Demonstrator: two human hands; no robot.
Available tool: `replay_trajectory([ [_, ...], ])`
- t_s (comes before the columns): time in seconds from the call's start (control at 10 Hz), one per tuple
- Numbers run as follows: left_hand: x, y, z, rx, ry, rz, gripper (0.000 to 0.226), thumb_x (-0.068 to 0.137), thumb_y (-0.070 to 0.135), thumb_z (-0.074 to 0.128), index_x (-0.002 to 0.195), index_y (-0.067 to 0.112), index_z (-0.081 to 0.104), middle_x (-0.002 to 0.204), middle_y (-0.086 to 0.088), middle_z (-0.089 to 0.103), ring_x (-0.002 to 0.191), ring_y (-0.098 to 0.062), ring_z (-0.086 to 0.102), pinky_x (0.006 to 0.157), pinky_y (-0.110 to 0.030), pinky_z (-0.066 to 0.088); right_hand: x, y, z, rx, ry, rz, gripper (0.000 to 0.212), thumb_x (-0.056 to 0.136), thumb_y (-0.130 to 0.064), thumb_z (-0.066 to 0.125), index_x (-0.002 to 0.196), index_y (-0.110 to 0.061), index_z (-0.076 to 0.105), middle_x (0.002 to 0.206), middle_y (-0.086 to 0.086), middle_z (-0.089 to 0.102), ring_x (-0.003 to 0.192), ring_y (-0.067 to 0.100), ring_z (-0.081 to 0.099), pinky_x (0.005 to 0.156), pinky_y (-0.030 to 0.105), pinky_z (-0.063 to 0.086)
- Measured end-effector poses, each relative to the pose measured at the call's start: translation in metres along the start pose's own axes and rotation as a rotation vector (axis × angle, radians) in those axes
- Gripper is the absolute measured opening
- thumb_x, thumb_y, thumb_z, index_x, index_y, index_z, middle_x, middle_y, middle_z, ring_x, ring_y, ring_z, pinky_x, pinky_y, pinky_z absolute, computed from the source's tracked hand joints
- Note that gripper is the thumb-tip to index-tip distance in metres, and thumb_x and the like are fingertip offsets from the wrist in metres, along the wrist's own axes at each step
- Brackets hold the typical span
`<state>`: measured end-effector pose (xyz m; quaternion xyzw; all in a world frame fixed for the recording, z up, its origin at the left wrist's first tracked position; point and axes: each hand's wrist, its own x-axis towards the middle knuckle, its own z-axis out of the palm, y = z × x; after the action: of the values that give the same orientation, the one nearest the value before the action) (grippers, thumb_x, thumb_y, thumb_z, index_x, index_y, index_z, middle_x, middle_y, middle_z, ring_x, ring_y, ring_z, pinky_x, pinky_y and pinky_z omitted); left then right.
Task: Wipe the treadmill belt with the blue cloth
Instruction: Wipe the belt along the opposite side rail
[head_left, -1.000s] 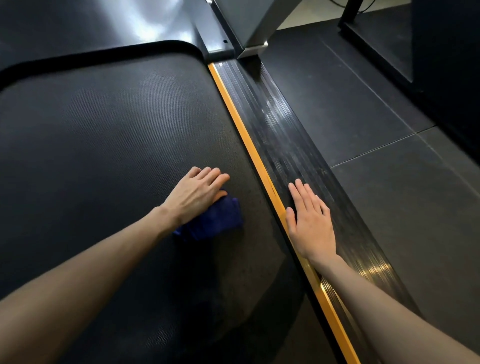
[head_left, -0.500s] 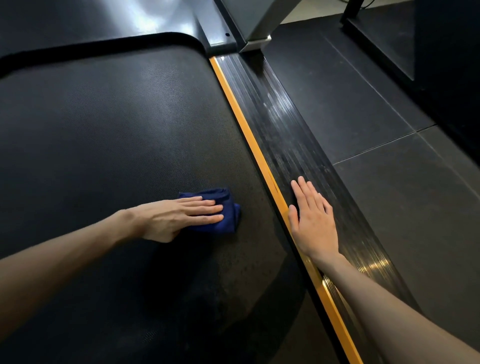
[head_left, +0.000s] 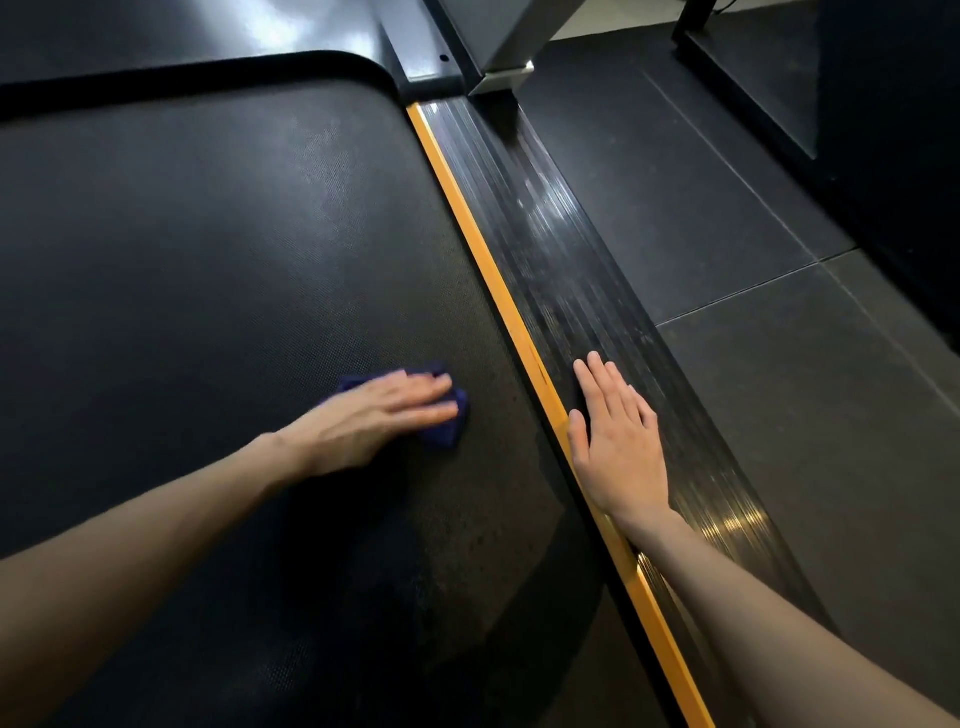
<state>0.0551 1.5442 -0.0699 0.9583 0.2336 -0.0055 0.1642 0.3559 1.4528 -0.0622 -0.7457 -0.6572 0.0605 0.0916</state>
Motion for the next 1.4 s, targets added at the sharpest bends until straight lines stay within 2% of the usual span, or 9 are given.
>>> replay_trajectory([
  [0.2,0.041,-0.039,-0.031,-0.162,0.346,-0.662,0.050,0.093,-0.005,0.041,0.141,0.005,0.034,0.151,-0.017,0.023,0.141,-0.031,0.022,0.113,-0.029,0.010,0.000,0.000,0.001,-0.003,-0.004,0.005,0.054,0.097,-0.045,0.023,0.148,-0.030,0.022,0.156,-0.010,0.016,0.143,0.005,0.007,0.114,0.028,0.002],
  [0.3,0.046,-0.021,-0.014,-0.236,0.453,-0.555,0.040,0.091,0.003,0.046,0.132,-0.002,0.046,0.142,-0.022,0.038,0.134,-0.036,0.033,0.109,-0.011,0.004,0.000,-0.001,0.000,-0.001,-0.009,0.017,0.054,0.096,-0.046,0.023,0.148,-0.031,0.023,0.156,-0.010,0.017,0.142,0.005,0.007,0.114,0.029,0.003],
  [0.5,0.034,0.054,0.019,-0.164,0.100,0.084,0.051,0.094,0.012,0.035,0.144,0.019,0.030,0.152,0.004,0.015,0.141,-0.007,0.002,0.112,-0.017,-0.012,0.000,-0.001,-0.002,0.010,-0.013,0.011,0.053,0.097,-0.043,0.026,0.148,-0.029,0.023,0.156,-0.010,0.016,0.143,0.004,0.008,0.114,0.029,0.006],
  [0.6,0.036,0.027,0.014,-0.113,0.069,0.191,0.052,0.093,0.007,0.028,0.143,0.018,0.033,0.152,-0.002,0.024,0.143,-0.013,0.012,0.118,-0.028,-0.002,0.000,-0.002,-0.003,0.016,-0.007,0.003,0.053,0.097,-0.042,0.029,0.148,-0.030,0.023,0.154,-0.013,0.014,0.141,0.000,0.005,0.112,0.025,0.002],
  [0.8,0.048,-0.058,-0.020,-0.102,0.366,-0.381,0.053,0.083,-0.011,0.044,0.134,0.004,0.046,0.143,-0.019,0.038,0.135,-0.036,0.032,0.113,-0.038,0.015,0.000,-0.005,-0.004,0.012,-0.005,0.023,0.053,0.097,-0.044,0.026,0.148,-0.031,0.023,0.153,-0.015,0.013,0.140,-0.001,0.003,0.112,0.024,-0.001],
  [0.9,0.080,-0.035,-0.029,-0.178,0.487,-0.690,0.051,0.091,-0.006,0.042,0.139,0.009,0.040,0.151,-0.011,0.028,0.141,-0.026,0.022,0.113,-0.031,0.010,0.000,-0.003,-0.003,0.009,-0.009,0.016,0.053,0.096,-0.045,0.026,0.148,-0.031,0.023,0.154,-0.013,0.015,0.141,0.000,0.003,0.112,0.025,0.000],
  [1.1,0.062,0.067,0.015,-0.263,0.142,-0.005,0.055,0.092,0.001,0.040,0.144,0.019,0.029,0.154,0.001,0.016,0.142,-0.011,-0.001,0.105,-0.011,-0.022,-0.001,-0.002,-0.003,0.010,-0.008,0.003,0.053,0.097,-0.042,0.027,0.148,-0.029,0.022,0.155,-0.011,0.016,0.142,0.001,0.006,0.113,0.027,0.005],
  [1.2,0.052,0.055,0.016,-0.138,0.126,0.155,0.053,0.092,0.004,0.036,0.143,0.020,0.033,0.152,0.002,0.021,0.141,-0.009,0.004,0.113,-0.023,-0.014,-0.001,-0.002,-0.003,0.007,-0.009,-0.001,0.053,0.097,-0.041,0.027,0.148,-0.029,0.022,0.155,-0.010,0.017,0.142,0.002,0.007,0.113,0.028,0.006],
  [1.4,0.080,0.015,0.007,-0.174,0.411,-0.536,0.058,0.088,-0.004,0.049,0.141,0.016,0.037,0.152,-0.007,0.028,0.143,-0.021,0.017,0.118,-0.035,0.004,-0.001,-0.003,-0.002,0.015,-0.003,0.017,0.054,0.096,-0.046,0.025,0.147,-0.031,0.024,0.155,-0.010,0.018,0.142,0.005,0.011,0.114,0.030,0.006],
])
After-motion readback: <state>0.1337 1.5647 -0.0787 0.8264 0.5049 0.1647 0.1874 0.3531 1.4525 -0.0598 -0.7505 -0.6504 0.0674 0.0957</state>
